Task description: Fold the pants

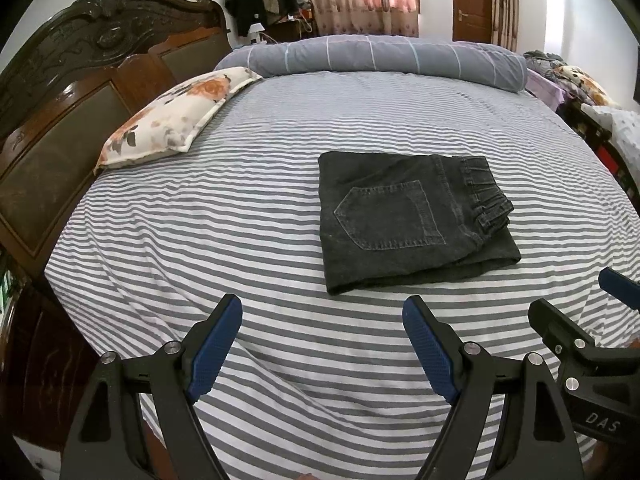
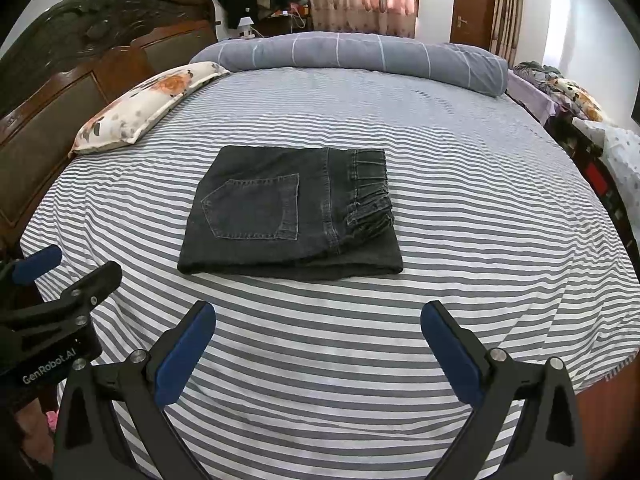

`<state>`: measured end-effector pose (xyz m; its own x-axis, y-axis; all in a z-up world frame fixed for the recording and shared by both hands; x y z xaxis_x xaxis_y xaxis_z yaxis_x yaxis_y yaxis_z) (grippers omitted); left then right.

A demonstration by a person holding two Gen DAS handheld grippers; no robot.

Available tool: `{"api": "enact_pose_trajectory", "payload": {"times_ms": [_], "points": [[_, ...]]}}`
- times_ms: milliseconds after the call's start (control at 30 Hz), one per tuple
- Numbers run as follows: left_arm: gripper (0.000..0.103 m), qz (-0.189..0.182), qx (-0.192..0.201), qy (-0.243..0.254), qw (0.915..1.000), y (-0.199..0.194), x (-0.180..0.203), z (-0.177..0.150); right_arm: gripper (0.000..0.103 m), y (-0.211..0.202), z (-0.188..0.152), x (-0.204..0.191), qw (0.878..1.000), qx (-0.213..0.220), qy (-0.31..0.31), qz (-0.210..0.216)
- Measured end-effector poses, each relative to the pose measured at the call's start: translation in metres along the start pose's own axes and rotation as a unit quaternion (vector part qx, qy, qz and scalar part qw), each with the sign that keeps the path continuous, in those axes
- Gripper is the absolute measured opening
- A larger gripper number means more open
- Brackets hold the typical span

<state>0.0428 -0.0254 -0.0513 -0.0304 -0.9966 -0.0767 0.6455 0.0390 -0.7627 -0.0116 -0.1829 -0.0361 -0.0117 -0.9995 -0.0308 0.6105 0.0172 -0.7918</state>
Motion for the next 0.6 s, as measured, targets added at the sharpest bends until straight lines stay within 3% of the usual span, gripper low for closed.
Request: {"api": "enact_pose_trajectory", "payload": {"times_ms": [600], "points": [[0.083,-0.004,0.003,0.006,1.0,0.0013,0.0067,-0.0015,0.101,0.0065,-0.0045,0.0032,1.0,-0.013,0.013,0.006]]}}
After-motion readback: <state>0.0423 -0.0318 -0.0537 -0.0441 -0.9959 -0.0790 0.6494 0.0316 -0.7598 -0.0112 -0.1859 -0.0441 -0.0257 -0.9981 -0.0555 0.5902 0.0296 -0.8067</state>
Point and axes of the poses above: each gripper's, at about its wrist camera, not at the fingertips, and y roughly the way its jaws point, x to its right, z to its top, the point moved 3 cm from there along y, roughly the way its jaws point, and after that the axes turned 1 degree about -z, right-handed, at the moved point
